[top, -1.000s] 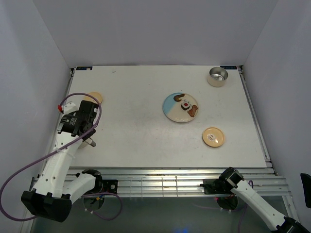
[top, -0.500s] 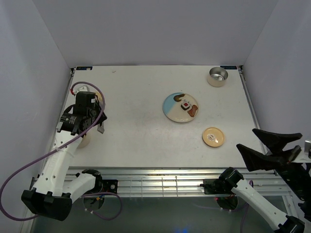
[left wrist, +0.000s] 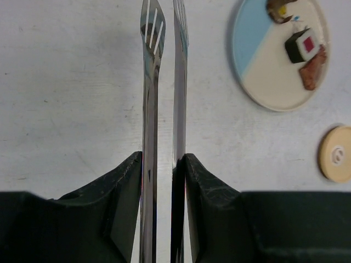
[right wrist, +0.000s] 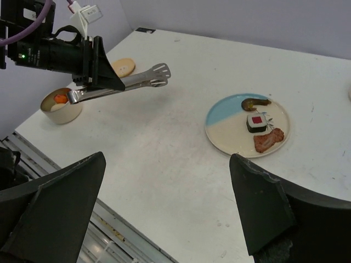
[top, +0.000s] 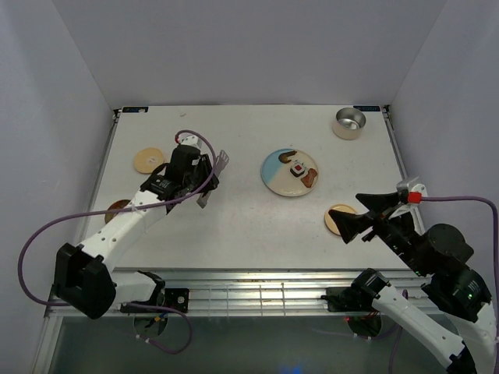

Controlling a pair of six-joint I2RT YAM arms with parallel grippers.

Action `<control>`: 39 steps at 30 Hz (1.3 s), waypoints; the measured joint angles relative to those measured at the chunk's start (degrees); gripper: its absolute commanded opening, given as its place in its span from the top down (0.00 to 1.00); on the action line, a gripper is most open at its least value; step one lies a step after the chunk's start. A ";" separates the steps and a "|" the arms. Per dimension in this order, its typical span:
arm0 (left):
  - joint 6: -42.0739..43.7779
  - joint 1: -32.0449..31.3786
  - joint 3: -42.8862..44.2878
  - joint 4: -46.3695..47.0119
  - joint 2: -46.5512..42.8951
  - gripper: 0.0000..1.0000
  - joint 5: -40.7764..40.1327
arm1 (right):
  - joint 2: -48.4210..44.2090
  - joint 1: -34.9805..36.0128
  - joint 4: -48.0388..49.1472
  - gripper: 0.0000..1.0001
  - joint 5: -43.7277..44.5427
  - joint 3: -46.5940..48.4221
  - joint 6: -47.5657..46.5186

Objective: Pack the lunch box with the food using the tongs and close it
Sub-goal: Place the clamp at the center of the board.

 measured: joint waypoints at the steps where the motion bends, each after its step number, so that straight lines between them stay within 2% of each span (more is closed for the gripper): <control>1: 0.35 -0.28 -0.48 1.07 1.86 0.55 -0.20 | 0.31 0.00 0.98 0.00 0.37 -1.36 0.13; 8: 2.86 -1.46 -0.02 7.96 9.66 0.55 -3.48 | 2.47 0.00 5.46 0.00 1.77 -7.96 0.55; 18: 4.17 -6.78 2.12 11.74 22.18 0.54 -12.52 | 2.75 0.00 9.77 0.00 3.28 -9.09 -1.27; 26: 3.80 -12.70 6.12 11.43 28.33 0.49 -18.10 | 0.42 0.00 10.34 0.01 3.82 -10.40 -1.95; 38: 0.63 -13.09 8.76 9.68 37.07 0.38 -18.73 | -1.97 0.00 10.32 0.01 3.89 -11.30 -1.75; 39: 0.42 -13.16 8.76 9.66 37.07 0.34 -18.78 | -2.10 0.00 10.34 0.01 3.91 -11.50 -1.68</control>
